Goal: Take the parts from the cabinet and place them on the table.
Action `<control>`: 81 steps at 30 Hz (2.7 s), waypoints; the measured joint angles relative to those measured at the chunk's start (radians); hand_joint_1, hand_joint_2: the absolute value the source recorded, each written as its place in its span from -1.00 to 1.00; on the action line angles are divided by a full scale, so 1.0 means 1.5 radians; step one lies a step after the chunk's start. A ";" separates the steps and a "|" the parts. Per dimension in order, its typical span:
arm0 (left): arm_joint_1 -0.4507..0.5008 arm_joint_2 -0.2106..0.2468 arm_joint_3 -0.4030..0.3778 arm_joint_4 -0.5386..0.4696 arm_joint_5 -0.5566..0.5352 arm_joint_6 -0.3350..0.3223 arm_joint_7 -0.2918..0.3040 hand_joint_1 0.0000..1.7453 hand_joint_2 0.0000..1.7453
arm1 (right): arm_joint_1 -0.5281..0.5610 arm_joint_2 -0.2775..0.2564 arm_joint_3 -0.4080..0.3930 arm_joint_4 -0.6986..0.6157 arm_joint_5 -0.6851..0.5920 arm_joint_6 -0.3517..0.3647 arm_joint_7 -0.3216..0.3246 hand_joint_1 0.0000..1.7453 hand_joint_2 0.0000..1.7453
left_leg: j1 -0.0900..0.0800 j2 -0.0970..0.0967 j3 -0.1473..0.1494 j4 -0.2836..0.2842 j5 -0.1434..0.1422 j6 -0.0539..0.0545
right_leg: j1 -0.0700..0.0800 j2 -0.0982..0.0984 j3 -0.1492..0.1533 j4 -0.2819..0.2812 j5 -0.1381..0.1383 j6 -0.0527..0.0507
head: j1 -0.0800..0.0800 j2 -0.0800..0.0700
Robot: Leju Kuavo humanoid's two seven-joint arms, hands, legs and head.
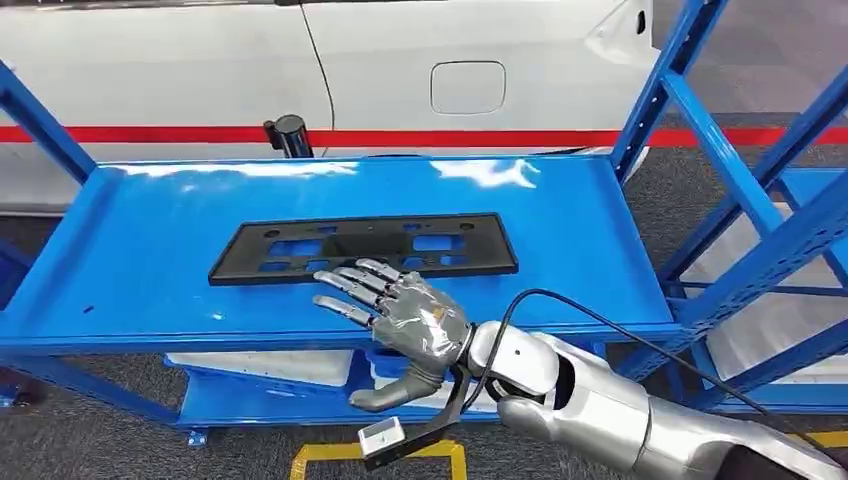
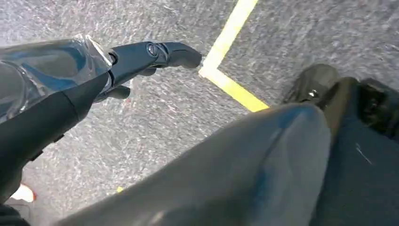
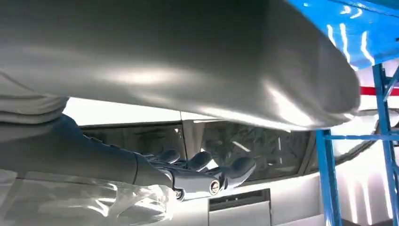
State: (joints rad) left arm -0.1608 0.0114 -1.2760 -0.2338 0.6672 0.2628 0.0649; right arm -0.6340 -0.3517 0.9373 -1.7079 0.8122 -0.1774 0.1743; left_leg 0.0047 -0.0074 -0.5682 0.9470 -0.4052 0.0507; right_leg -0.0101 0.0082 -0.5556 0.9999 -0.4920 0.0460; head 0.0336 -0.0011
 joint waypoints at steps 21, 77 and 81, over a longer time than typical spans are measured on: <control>-0.004 0.003 -0.001 0.000 -0.002 0.000 0.001 -1.00 -1.00 | 0.002 0.005 0.002 0.006 0.001 0.000 -0.001 -1.00 -1.00 | 0.003 0.000 -0.100 0.211 -0.082 -0.031 | -0.002 0.001 0.007 -0.023 0.022 -0.026 | -0.005 0.000; -0.018 0.005 -0.012 0.001 -0.026 -0.026 -0.004 -1.00 -1.00 | -0.158 0.110 0.097 0.360 0.067 0.206 0.127 1.00 1.00 | 0.002 -0.001 -0.022 0.054 -0.035 -0.028 | 0.000 -0.003 0.000 -0.031 0.040 -0.023 | -0.008 0.000; -0.017 0.005 -0.012 0.001 -0.026 -0.026 -0.004 -1.00 -1.00 | -0.158 0.119 0.098 0.371 0.069 0.204 0.130 1.00 1.00 | 0.005 0.000 -0.107 0.230 -0.097 -0.038 | 0.000 -0.003 -0.001 -0.030 0.039 -0.025 | -0.008 0.000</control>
State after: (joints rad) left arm -0.1856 0.0183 -1.2947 -0.2331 0.6279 0.2235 0.0584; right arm -0.8711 -0.1740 1.0849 -1.1517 0.9152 0.1282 0.3693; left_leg 0.0129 -0.0077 -0.7281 1.2925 -0.5508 -0.0062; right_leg -0.0102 0.0037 -0.5566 0.9541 -0.4329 0.0092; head 0.0214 -0.0011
